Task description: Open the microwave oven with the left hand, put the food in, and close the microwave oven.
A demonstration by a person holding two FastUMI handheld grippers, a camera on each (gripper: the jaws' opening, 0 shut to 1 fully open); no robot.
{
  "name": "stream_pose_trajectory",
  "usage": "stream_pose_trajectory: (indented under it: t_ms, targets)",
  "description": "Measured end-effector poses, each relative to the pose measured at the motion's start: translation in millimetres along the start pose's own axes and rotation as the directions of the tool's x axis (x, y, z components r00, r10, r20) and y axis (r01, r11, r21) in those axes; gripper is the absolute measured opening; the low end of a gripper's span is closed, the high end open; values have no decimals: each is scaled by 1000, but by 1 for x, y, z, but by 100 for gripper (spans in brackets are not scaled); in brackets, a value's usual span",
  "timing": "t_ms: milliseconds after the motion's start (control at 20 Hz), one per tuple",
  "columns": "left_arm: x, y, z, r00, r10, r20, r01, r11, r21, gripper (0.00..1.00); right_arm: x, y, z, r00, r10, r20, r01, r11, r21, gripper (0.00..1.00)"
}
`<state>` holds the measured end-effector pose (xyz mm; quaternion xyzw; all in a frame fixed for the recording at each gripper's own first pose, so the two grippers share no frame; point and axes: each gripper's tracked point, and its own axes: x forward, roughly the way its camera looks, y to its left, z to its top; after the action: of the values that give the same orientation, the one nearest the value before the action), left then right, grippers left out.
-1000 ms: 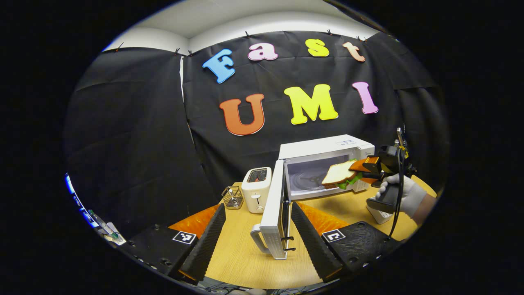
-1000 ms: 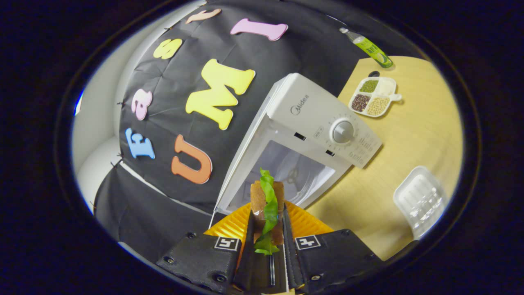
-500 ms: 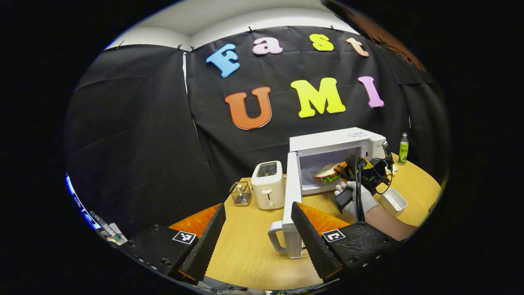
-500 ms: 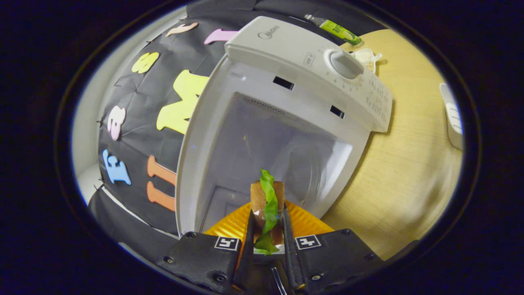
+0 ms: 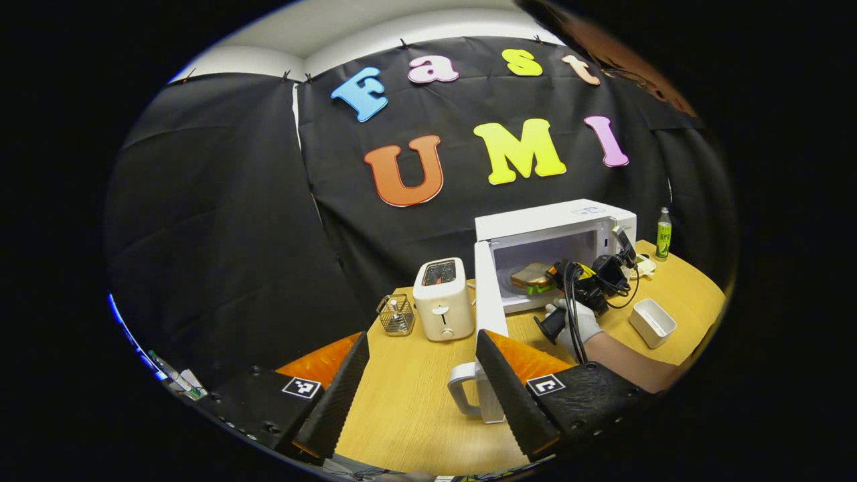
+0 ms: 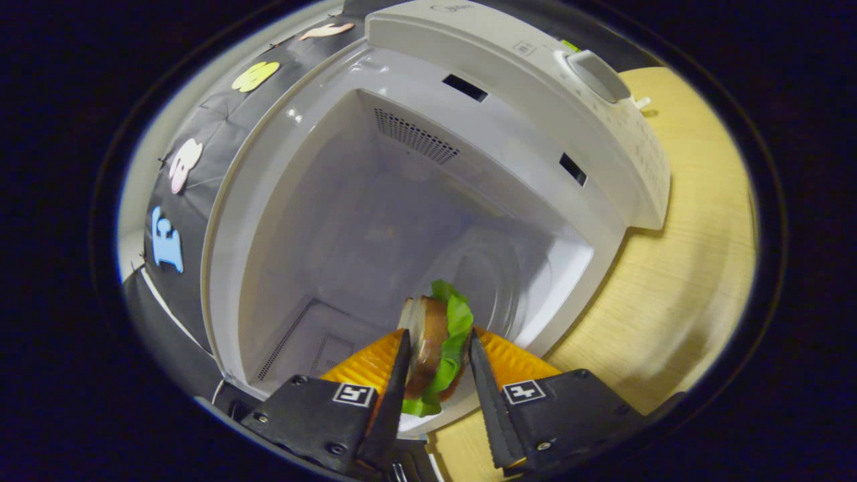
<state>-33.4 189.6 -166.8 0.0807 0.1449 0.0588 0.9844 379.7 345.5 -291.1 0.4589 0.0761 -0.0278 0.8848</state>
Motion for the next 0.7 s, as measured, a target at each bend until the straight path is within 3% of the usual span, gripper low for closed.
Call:
stream_pose_trajectory:
  t_ms: [50,100,150,200,300,450,500,700]
  targets:
    - [1,0,0,1000,4,4,-4,1000,11,95,-4,-1,5,1000,-13,18,15,995,-94,66]
    - [1,-2,0,1000,5,9,-5,1000,21,95,-6,1,7,1000,-10,19,13,986,-168,56]
    - [2,-3,1,1000,7,7,-7,1000,26,95,-9,4,8,1000,-3,16,6,979,-205,94]
    - [3,-4,2,1000,7,12,-8,1000,25,96,-12,4,12,1000,-3,18,7,975,-220,79]
    - [3,-5,7,1000,8,24,-8,1000,10,96,-22,1,26,999,-9,36,19,958,-287,100]
    - [2,-8,13,999,4,38,-4,1000,-8,96,-46,6,39,1000,9,12,-3,923,-386,100]
    - [1,-7,14,999,3,43,-3,1000,-11,95,-56,7,44,1000,12,-2,-12,911,-412,90]
    - [-7,-8,27,998,-10,67,12,999,-40,96,-106,11,82,999,26,-28,-37,860,-509,90]
